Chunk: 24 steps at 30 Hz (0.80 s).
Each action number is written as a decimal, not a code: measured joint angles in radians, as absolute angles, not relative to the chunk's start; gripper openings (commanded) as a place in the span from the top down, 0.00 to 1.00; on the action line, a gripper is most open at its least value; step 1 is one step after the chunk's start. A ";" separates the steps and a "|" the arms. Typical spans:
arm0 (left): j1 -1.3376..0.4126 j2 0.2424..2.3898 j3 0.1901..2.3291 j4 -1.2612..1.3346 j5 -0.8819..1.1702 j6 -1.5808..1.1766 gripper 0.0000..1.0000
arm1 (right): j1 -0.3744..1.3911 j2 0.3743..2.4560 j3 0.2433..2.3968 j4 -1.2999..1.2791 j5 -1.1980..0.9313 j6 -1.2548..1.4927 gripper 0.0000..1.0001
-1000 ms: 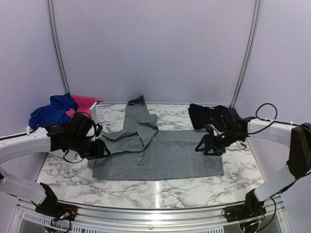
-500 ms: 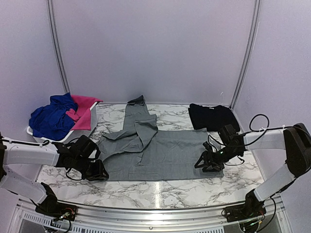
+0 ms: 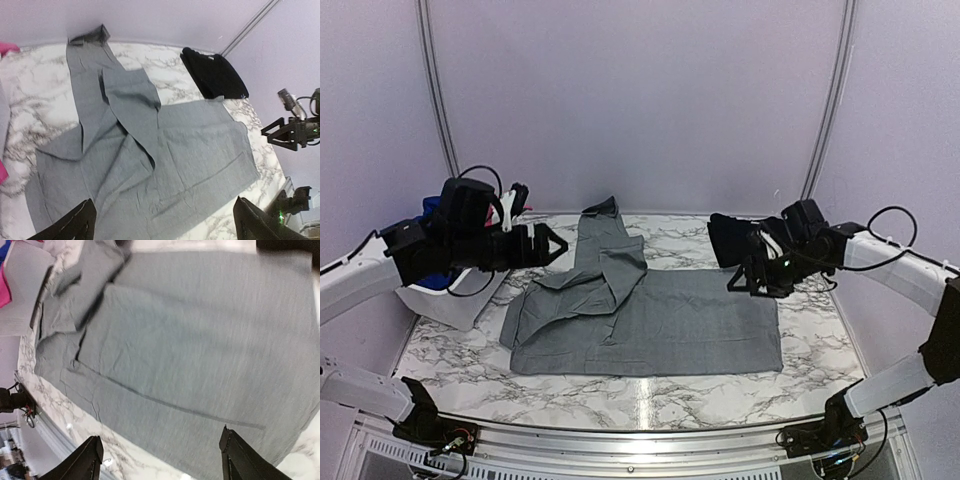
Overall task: Fold and stack the mixed laundry pile
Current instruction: Smooth out the 1/3-folded shirt at the center of the board, then adjust the 1/3-folded shirt at the center of the board.
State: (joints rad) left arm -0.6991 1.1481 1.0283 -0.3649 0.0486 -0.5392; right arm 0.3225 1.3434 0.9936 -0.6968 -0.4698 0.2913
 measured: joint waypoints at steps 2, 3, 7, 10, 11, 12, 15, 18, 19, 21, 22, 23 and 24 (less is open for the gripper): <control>-0.699 1.209 1.121 -0.364 -0.010 -0.485 0.01 | 0.322 1.333 1.079 -0.701 -0.407 0.260 0.02; -0.699 1.248 1.163 -0.365 -0.049 -0.466 0.01 | 0.321 1.324 1.114 -0.699 -0.371 0.250 0.02; -0.674 1.420 1.299 -0.353 -0.096 -0.394 0.01 | 0.282 1.273 1.184 -0.681 -0.284 0.228 0.02; -0.607 1.614 1.454 -0.344 -0.014 -0.373 0.01 | 0.189 1.253 1.195 -0.657 -0.304 0.237 0.02; -0.584 1.681 1.503 -0.340 0.012 -0.373 0.01 | 0.164 1.253 1.195 -0.651 -0.313 0.242 0.01; -0.567 1.745 1.548 -0.336 0.039 -0.373 0.01 | 0.143 1.253 1.195 -0.650 -0.323 0.244 0.01; -0.527 1.912 1.655 -0.333 0.112 -0.374 0.05 | 0.128 1.252 1.195 -0.651 -0.353 0.257 0.02; -0.511 2.069 1.753 -0.332 0.177 -0.380 0.09 | 0.128 1.245 1.192 -0.655 -0.375 0.263 0.02; -0.509 2.104 1.772 -0.332 0.188 -0.382 0.10 | 0.129 1.237 1.187 -0.655 -0.379 0.266 0.01; -0.509 2.179 1.817 -0.333 0.209 -0.388 0.14 | 0.129 1.215 1.171 -0.656 -0.384 0.274 0.01; -0.509 2.211 1.837 -0.334 0.214 -0.393 0.16 | 0.129 1.201 1.160 -0.658 -0.385 0.281 0.01; -0.508 2.239 1.856 -0.334 0.219 -0.399 0.18 | 0.129 1.188 1.151 -0.661 -0.385 0.285 0.01; -0.507 2.263 1.874 -0.334 0.221 -0.405 0.19 | 0.129 1.178 1.143 -0.662 -0.386 0.289 0.01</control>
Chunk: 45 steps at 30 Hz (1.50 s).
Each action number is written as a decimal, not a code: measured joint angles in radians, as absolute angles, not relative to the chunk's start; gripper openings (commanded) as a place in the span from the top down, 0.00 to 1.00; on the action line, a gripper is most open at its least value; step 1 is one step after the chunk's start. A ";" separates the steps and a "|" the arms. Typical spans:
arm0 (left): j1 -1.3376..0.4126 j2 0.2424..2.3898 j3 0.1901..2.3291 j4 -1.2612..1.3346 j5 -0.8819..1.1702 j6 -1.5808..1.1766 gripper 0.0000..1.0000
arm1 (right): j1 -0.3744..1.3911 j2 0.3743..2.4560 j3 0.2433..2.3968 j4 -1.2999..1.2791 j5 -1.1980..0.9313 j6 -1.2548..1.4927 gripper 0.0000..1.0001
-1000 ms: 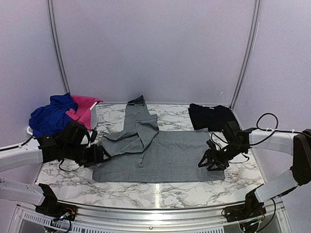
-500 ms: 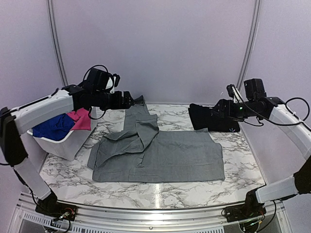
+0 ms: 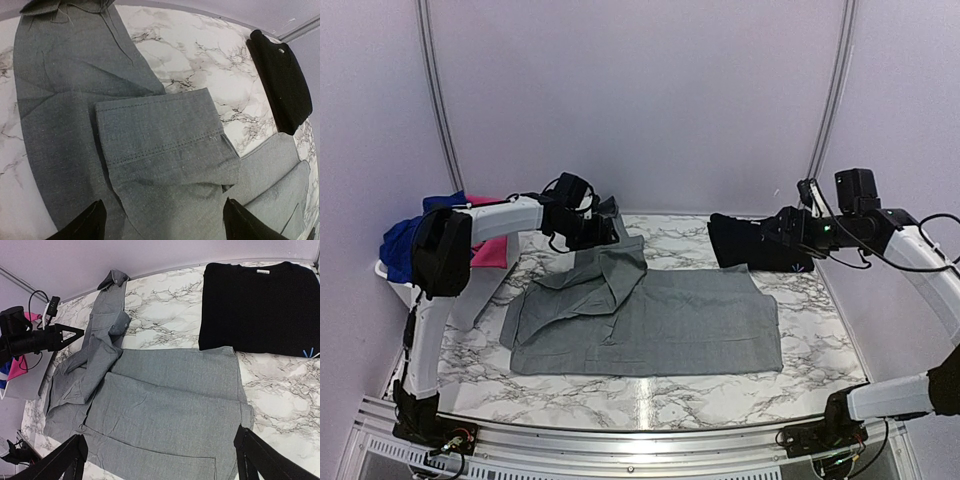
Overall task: Fold and stack the mixed laundry pile
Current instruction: Adjust the 1/3-folded shirt at the center of the board.
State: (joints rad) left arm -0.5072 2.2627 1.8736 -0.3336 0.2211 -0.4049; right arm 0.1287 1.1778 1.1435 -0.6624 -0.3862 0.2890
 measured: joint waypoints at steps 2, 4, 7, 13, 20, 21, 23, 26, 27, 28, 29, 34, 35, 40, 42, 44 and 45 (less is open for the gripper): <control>-0.507 2.299 1.898 -0.333 0.222 -0.414 0.22 | 0.129 1.166 1.134 -0.665 -0.388 0.296 0.02; -0.506 2.328 1.914 -0.333 0.221 -0.429 0.22 | 0.129 1.163 1.129 -0.668 -0.388 0.303 0.02; -0.501 2.351 1.916 -0.334 0.216 -0.443 0.22 | 0.128 1.162 1.127 -0.673 -0.388 0.310 0.02; -0.492 2.405 1.929 -0.314 0.274 -0.451 0.36 | 0.128 1.162 1.126 -0.676 -0.388 0.316 0.03; -0.489 2.431 1.946 -0.236 0.369 -0.456 0.93 | 0.129 1.162 1.115 -0.685 -0.397 0.323 0.06; -0.489 2.434 1.959 -0.227 0.379 -0.455 0.97 | 0.129 1.162 1.115 -0.688 -0.400 0.323 0.06; -0.489 2.435 1.978 -0.209 0.392 -0.451 1.00 | 0.129 1.162 1.115 -0.695 -0.402 0.323 0.07; -0.491 2.426 1.984 -0.186 0.393 -0.441 1.00 | 0.129 1.162 1.115 -0.706 -0.413 0.330 0.10; -0.493 2.420 1.980 -0.185 0.392 -0.434 1.00 | 0.129 1.162 1.115 -0.709 -0.420 0.335 0.11; -0.498 2.407 1.973 -0.185 0.391 -0.425 1.00 | 0.129 1.162 1.115 -0.711 -0.428 0.341 0.12; -0.500 2.394 1.964 -0.184 0.390 -0.416 1.00 | 0.129 1.162 1.115 -0.711 -0.437 0.347 0.13; -0.543 2.233 1.857 -0.184 0.365 -0.331 1.00 | 0.129 1.161 1.107 -0.697 -0.512 0.418 0.16; -0.564 2.189 1.834 -0.184 0.356 -0.309 1.00 | 0.129 1.159 1.100 -0.690 -0.529 0.437 0.16; -0.720 2.029 1.753 -0.168 0.313 -0.213 1.00 | 0.129 1.141 1.029 -0.669 -0.598 0.521 0.16; -0.792 2.011 1.731 -0.157 0.291 -0.179 1.00 | 0.129 1.121 0.982 -0.657 -0.616 0.546 0.15; -0.863 2.016 1.705 -0.155 0.257 -0.146 0.94 | 0.129 1.098 0.922 -0.640 -0.630 0.575 0.13; -0.895 2.027 1.692 -0.157 0.240 -0.129 0.89 | 0.129 1.086 0.888 -0.628 -0.638 0.596 0.12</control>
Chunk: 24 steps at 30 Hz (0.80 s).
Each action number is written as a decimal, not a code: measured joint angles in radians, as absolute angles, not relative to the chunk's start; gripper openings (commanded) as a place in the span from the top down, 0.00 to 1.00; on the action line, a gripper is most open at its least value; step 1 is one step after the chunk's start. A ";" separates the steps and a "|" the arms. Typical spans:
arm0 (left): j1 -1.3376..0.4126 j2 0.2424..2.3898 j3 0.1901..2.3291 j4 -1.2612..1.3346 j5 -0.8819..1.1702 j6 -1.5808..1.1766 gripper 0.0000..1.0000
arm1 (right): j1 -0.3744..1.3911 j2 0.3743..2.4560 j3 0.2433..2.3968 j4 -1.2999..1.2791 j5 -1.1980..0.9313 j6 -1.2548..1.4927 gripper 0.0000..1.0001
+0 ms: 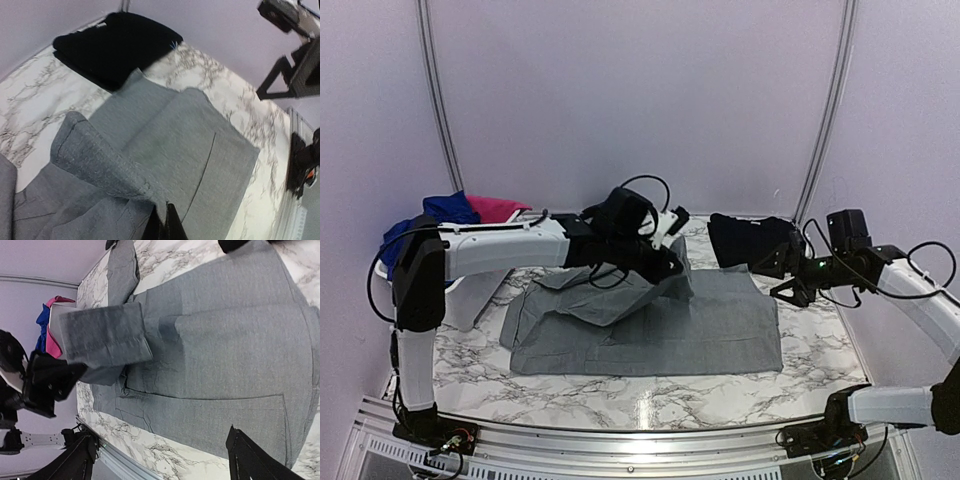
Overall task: Fold and stack the mixed laundry pile
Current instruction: Adjust the 1/3-folded shirt at the center of the board.
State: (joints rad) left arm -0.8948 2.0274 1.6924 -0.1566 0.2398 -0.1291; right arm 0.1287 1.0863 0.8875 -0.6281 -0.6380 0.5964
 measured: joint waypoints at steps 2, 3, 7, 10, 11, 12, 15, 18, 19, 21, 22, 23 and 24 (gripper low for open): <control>-0.948 2.061 1.680 -0.160 0.211 -0.109 0.67 | 0.129 1.068 0.817 -0.593 -0.650 0.630 0.11; -0.971 2.082 1.679 -0.162 0.203 -0.093 0.58 | 0.129 1.059 0.775 -0.569 -0.654 0.652 0.11; -1.029 2.135 1.647 -0.165 0.210 -0.063 0.44 | 0.129 1.048 0.627 -0.488 -0.667 0.726 0.11; -1.042 2.128 1.593 -0.175 0.228 -0.049 0.41 | 0.129 1.048 0.570 -0.460 -0.669 0.759 0.12; -1.040 2.119 1.576 -0.177 0.228 -0.042 0.40 | 0.129 1.050 0.562 -0.448 -0.669 0.765 0.12; -1.038 2.106 1.556 -0.180 0.226 -0.038 0.39 | 0.129 1.053 0.559 -0.437 -0.669 0.771 0.12; -1.022 2.041 1.503 -0.192 0.215 -0.033 0.27 | 0.138 1.083 0.559 -0.390 -0.669 0.782 0.13; -0.989 1.932 1.440 -0.192 0.208 -0.047 0.10 | 0.178 1.141 0.570 -0.363 -0.664 0.783 0.13; -0.976 1.895 1.419 -0.184 0.204 -0.052 0.09 | 0.197 1.166 0.579 -0.353 -0.662 0.783 0.13; -0.957 1.853 1.397 -0.170 0.196 -0.073 0.09 | 0.230 1.208 0.601 -0.340 -0.658 0.782 0.13; -0.947 1.853 1.404 -0.160 0.195 -0.089 0.09 | 0.239 1.221 0.610 -0.337 -0.654 0.782 0.12; -0.938 1.872 1.424 -0.153 0.202 -0.107 0.09 | 0.247 1.233 0.622 -0.335 -0.651 0.782 0.12; -0.933 1.901 1.448 -0.143 0.212 -0.127 0.09 | 0.251 1.239 0.633 -0.335 -0.645 0.781 0.11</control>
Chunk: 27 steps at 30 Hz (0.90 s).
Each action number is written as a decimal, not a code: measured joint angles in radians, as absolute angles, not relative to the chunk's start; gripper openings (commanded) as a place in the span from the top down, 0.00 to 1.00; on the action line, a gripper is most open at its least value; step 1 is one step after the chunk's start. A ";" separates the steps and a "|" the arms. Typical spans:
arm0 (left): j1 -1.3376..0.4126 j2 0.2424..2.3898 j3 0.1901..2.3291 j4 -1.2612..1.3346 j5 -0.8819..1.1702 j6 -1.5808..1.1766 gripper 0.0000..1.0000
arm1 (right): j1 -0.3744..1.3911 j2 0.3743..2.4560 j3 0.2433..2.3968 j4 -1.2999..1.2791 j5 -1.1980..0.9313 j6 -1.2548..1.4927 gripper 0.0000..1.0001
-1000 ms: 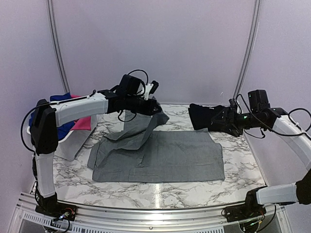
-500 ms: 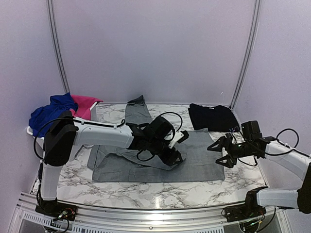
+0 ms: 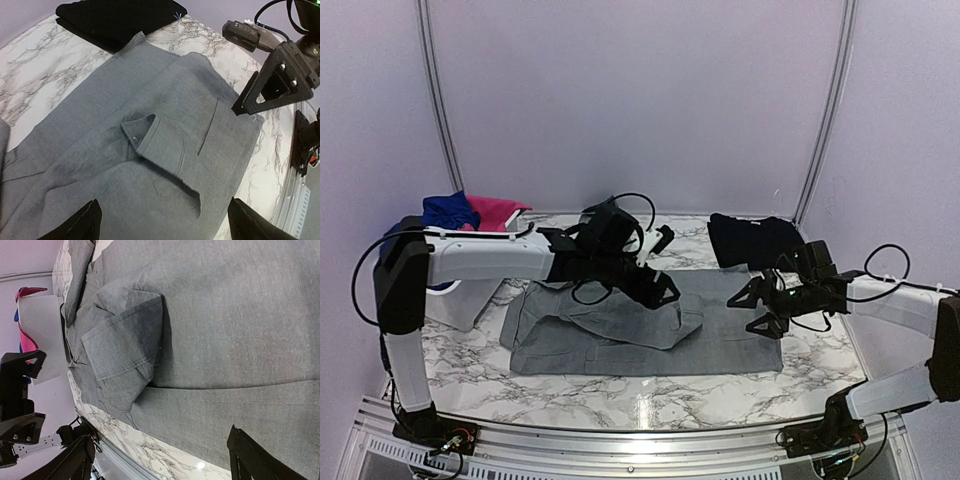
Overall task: Fold and stack the mixed laundry pile
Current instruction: Adjust the 1/3-folded shirt at the center of the board.
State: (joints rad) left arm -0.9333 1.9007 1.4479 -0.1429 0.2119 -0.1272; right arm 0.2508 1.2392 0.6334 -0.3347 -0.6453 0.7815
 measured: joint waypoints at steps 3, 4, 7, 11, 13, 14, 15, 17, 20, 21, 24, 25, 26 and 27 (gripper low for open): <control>-0.931 2.009 1.496 -0.076 0.274 -0.206 0.09 | 0.253 1.238 0.656 -0.335 -0.636 0.783 0.11; -0.934 2.041 1.497 -0.052 0.298 -0.238 0.10 | 0.252 1.237 0.659 -0.332 -0.634 0.784 0.10; -0.944 2.129 1.502 0.012 0.365 -0.335 0.14 | 0.241 1.231 0.656 -0.328 -0.638 0.799 0.09; -0.984 2.207 1.528 0.070 0.400 -0.376 0.14 | 0.210 1.187 0.596 -0.289 -0.655 0.840 0.08; -1.022 2.213 1.552 0.065 0.400 -0.350 0.13 | 0.197 1.171 0.553 -0.260 -0.668 0.862 0.08; -1.047 2.216 1.580 0.055 0.399 -0.327 0.13 | 0.194 1.170 0.529 -0.240 -0.675 0.873 0.08; -1.068 2.218 1.605 0.050 0.398 -0.305 0.12 | 0.193 1.175 0.509 -0.222 -0.683 0.886 0.08; -1.110 2.215 1.662 0.030 0.392 -0.245 0.10 | 0.193 1.193 0.484 -0.193 -0.698 0.900 0.09; -1.159 2.188 1.678 -0.007 0.358 -0.138 0.07 | 0.195 1.246 0.477 -0.143 -0.718 0.915 0.09; -1.166 2.176 1.672 -0.022 0.346 -0.109 0.07 | 0.200 1.261 0.478 -0.128 -0.723 0.916 0.09; -1.169 2.129 1.629 -0.080 0.285 -0.017 0.07 | 0.216 1.315 0.484 -0.094 -0.735 0.913 0.11; -1.163 2.113 1.613 -0.094 0.268 -0.002 0.07 | 0.222 1.330 0.491 -0.092 -0.736 0.910 0.11; -1.154 2.093 1.591 -0.105 0.253 0.010 0.08 | 0.228 1.343 0.498 -0.086 -0.739 0.907 0.12; -1.141 2.072 1.565 -0.113 0.242 0.013 0.08 | 0.233 1.352 0.506 -0.085 -0.741 0.904 0.11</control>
State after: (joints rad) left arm -1.1412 2.0720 1.5654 -0.1127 0.2420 0.0128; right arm 0.2325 1.3521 0.5056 -0.0853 -0.7406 0.9043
